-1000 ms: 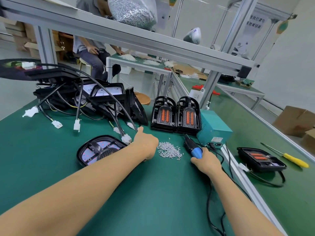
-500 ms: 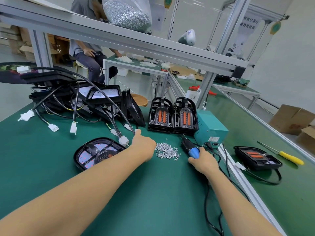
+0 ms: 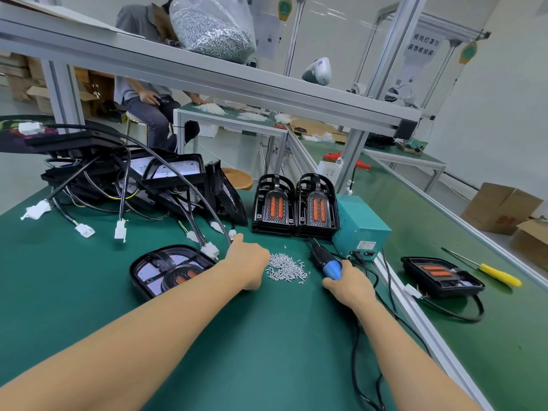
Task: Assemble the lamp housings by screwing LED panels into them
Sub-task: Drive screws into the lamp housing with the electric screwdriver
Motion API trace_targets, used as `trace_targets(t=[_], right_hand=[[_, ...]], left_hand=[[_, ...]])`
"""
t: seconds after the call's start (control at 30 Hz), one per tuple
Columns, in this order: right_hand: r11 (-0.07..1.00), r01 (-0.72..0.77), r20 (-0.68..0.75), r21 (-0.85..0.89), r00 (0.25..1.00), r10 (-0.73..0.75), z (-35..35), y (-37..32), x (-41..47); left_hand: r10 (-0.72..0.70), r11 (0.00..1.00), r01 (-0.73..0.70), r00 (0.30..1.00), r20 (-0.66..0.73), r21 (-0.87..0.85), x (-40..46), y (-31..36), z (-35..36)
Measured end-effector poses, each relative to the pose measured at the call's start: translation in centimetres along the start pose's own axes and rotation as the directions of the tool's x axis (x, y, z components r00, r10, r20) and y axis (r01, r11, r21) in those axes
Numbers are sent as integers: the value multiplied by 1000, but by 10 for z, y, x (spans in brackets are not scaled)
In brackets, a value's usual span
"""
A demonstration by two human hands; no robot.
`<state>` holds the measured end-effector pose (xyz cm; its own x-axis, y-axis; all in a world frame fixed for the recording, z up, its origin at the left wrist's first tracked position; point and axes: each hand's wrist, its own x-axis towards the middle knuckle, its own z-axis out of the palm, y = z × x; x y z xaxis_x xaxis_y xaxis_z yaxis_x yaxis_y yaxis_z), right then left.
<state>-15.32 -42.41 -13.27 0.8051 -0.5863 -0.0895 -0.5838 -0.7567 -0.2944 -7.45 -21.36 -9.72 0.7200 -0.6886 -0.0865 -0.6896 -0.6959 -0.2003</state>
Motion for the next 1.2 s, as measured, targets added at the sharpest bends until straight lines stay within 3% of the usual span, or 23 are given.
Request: trace_targets(t=[0.23, 0.33, 0.4, 0.47, 0.53, 0.6, 0.73, 0.87, 0.97, 1.03, 1.2], right_hand=[[1000, -4, -20, 3, 1000, 5, 1, 0, 0], [1000, -7, 0, -1, 1000, 7, 0, 0, -1], [1000, -15, 31, -19, 999, 16, -4, -1, 0], [1000, -18, 65, -26, 998, 20, -11, -2, 2], [999, -15, 72, 46, 997, 11, -19, -4, 3], [967, -15, 64, 255, 998, -1, -28, -9, 2], [664, -86, 108, 743, 994, 8, -60, -33, -6], [211, -88, 115, 973, 986, -117, -88, -67, -24], [-120, -67, 40, 991, 976, -214, -99, -93, -46], [-279, -32, -39, 960, 969, -245, -103, -109, -60], [-487, 71, -199, 870, 956, -215, -97, -143, -93]], left_hand=[[-9, 995, -1, 994, -107, -100, -5, -2, 0], [-52, 953, -1, 985, -167, -303, -8, -5, -3], [-132, 825, -6, 970, -203, -565, -13, -12, -8], [-230, 597, -27, 952, -203, -802, -23, -21, -13], [-290, 400, -54, 940, -182, -915, -35, -35, -14], [-338, 219, -65, 931, -138, -973, -47, -48, -11], [-391, -35, -59, 920, -41, -998, -69, -69, -4], [-447, -225, -93, 894, 18, -970, -88, -79, 3], [-441, -379, -130, 896, 55, -916, -100, -80, 8], [-411, -446, -145, 910, 59, -883, -109, -80, 11], [-399, -544, -166, 913, 80, -822, -126, -75, 24]])
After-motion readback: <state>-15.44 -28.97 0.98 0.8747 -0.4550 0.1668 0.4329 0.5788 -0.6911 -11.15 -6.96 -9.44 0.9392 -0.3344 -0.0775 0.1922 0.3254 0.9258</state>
